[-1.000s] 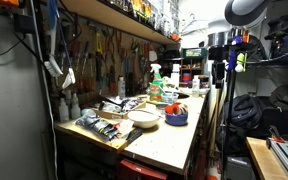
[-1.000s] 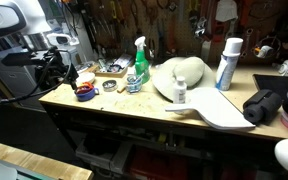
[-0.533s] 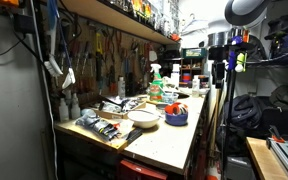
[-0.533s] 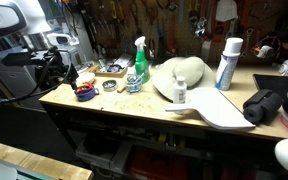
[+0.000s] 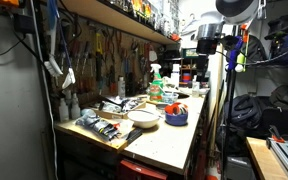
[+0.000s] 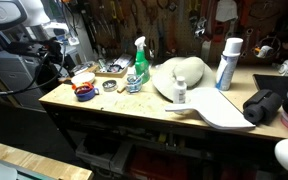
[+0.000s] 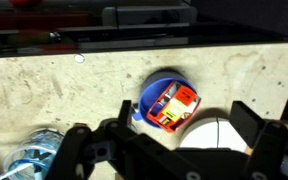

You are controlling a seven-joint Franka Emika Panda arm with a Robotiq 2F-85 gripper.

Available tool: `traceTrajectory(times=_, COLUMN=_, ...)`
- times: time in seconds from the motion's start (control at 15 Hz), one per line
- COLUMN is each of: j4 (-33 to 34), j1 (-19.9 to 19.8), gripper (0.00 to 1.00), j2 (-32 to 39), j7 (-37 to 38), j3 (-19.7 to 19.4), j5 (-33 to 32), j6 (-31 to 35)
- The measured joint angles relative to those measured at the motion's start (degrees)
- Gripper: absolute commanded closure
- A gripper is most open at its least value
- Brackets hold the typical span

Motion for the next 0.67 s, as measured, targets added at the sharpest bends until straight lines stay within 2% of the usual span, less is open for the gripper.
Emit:
traceTrajectory(times=0.33, j4=4.1, j1=4.0, gripper=0.0, j2=8.9, j7=6.3, j3=0.7, j5=14.1, j6=1.5)
traceTrajectory(times=0.67, j4=4.3, j1=4.1, gripper=0.0, j2=16.6, j7=8.5, j3=0.8, j5=21.5, j6=3.0)
